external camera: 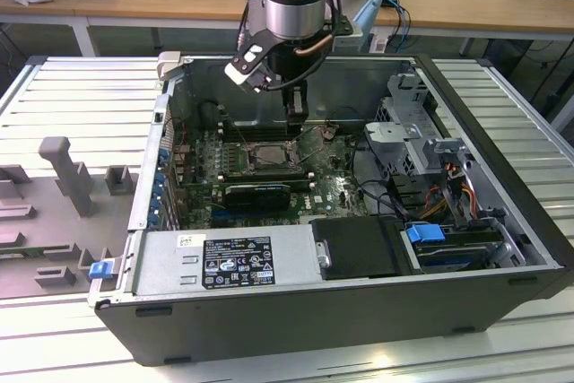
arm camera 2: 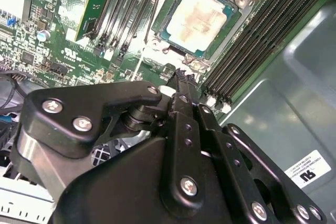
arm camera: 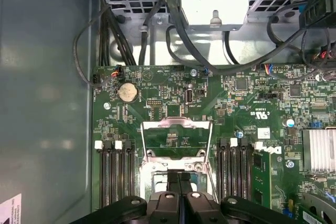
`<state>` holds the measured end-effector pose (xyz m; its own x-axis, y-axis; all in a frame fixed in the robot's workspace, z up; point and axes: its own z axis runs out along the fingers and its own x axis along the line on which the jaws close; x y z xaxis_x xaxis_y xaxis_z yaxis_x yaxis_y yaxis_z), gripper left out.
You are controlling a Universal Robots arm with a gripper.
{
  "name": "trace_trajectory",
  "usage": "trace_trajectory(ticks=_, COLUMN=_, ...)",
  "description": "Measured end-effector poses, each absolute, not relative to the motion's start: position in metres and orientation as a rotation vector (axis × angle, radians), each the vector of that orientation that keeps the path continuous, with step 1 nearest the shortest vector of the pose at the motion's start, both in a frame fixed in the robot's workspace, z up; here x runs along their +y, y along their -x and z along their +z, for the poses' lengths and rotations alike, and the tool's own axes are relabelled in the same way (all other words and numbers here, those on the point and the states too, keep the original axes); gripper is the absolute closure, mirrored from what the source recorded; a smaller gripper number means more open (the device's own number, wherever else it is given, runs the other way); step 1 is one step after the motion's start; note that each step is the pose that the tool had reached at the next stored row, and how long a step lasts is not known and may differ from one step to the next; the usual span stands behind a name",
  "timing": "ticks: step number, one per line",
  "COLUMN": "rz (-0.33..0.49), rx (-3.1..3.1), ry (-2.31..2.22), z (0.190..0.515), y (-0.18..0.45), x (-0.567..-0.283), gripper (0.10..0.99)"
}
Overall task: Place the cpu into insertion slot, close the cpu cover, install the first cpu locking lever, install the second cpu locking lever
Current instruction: 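Close the cpu cover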
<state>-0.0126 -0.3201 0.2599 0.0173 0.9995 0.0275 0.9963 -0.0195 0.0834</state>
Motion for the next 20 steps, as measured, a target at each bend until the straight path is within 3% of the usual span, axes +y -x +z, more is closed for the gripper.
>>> trace_trajectory(ticks=20, rz=0.12, rx=2.172, ry=-2.211, z=0.259, y=-0.033, x=-0.32, gripper=0.98)
